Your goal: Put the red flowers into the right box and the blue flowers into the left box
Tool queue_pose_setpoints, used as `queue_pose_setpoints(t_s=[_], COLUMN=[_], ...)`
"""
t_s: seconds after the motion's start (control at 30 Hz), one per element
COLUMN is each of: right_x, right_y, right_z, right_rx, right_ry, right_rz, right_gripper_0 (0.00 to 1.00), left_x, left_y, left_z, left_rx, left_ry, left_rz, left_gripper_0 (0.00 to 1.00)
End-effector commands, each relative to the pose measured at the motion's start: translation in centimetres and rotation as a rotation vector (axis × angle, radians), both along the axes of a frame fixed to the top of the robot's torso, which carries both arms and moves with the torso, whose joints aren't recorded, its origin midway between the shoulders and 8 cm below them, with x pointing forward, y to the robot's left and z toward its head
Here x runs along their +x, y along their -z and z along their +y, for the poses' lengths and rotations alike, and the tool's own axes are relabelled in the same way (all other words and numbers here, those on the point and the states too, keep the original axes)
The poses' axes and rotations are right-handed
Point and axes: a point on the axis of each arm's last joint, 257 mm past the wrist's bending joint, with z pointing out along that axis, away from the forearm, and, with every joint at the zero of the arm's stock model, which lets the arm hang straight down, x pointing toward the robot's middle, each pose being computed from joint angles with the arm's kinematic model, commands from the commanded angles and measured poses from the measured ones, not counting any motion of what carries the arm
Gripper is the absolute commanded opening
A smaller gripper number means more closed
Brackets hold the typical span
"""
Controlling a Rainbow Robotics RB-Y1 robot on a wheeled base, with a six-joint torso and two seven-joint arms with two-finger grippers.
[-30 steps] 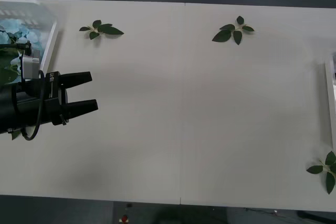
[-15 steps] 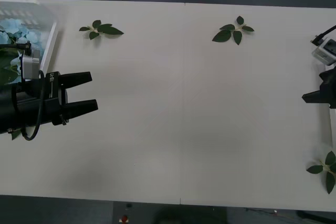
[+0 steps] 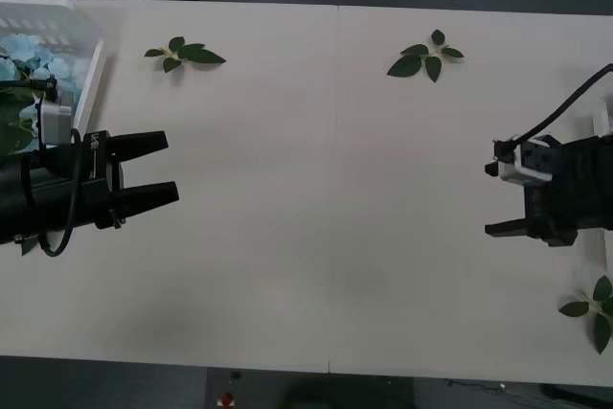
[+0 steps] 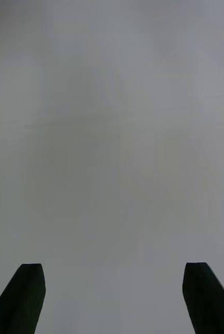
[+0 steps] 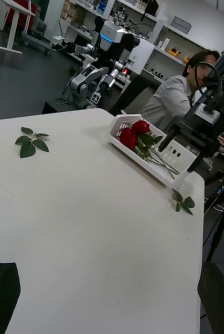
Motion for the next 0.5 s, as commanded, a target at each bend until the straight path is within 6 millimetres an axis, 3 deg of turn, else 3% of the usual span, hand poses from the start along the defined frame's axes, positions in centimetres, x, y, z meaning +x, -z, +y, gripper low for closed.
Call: queue_pose_setpoints(t_s=[0.03, 0.17, 0.27, 0.5], right_x=[1.4, 2.0, 2.7, 4.2], right_y=[-1.6, -1.2, -0.5, 1.4], right_z=[3.1, 6.0, 7.1, 8.0], right_rx=[0.099, 0.165, 0.175, 0.164], right_ry=[0.003, -0.016, -0.027, -0.009], right_rz=[-0.059, -0.073, -0.092, -0.072], right_gripper_0=[0.77, 0.77, 0.77, 0.77], left_x=[-0.6, -0.6, -0.6, -0.6], left_y=[0.4, 0.4, 0.4, 0.4], left_z=[0.2, 0.2, 0.2, 0.2], left_rx=[0.023, 0.023, 0.023, 0.023], left_ry=[0.010, 0.010, 0.010, 0.010], left_rz=[0.014, 0.014, 0.014, 0.014], left_gripper_0=[1.00, 1.00, 1.00, 1.00])
